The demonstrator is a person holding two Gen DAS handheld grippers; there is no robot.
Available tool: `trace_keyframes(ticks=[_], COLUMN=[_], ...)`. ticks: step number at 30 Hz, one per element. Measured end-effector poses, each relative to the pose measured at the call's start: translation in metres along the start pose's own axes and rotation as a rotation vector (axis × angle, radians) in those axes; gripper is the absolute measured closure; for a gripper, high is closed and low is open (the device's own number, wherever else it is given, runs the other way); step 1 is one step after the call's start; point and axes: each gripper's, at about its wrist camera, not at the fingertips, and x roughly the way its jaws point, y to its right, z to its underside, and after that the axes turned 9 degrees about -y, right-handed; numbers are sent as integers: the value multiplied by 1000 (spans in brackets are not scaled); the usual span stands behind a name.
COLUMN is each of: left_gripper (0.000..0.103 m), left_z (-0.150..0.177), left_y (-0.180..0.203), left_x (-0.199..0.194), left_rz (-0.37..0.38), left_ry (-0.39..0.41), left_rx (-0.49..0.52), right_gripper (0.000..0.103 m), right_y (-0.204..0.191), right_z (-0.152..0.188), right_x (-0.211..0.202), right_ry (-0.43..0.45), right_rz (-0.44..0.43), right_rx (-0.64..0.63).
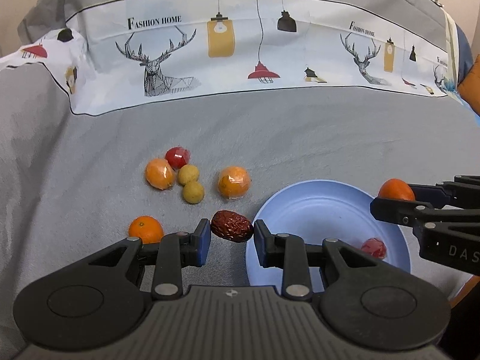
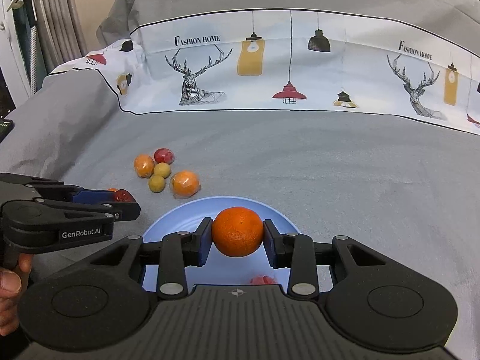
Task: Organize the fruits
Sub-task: 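Carry the mandarin over the blue plate while the left tool carries the jujube there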
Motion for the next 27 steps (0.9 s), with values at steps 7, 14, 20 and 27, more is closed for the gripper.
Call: trace_keyframes(ticks=[7, 14, 20, 27], left_gripper=[69, 69, 69, 69], left_z=[-4, -6, -3, 0], left_y=[0, 1, 9, 19], left_x=[5, 7, 11, 12], left_rz=[26, 81, 96, 90], left_ry=[-19, -38, -57, -51], left_rx=[-7, -11, 30, 81], right_gripper=[66, 66, 66, 66], right_y=[10, 9, 7, 7], right_z=[-2, -5, -6, -5], right_x=[6, 14, 16, 16], right_ry=[-13, -27, -29, -34], right_rz=[11, 5, 19, 23], right_rx=[31, 37, 25, 10])
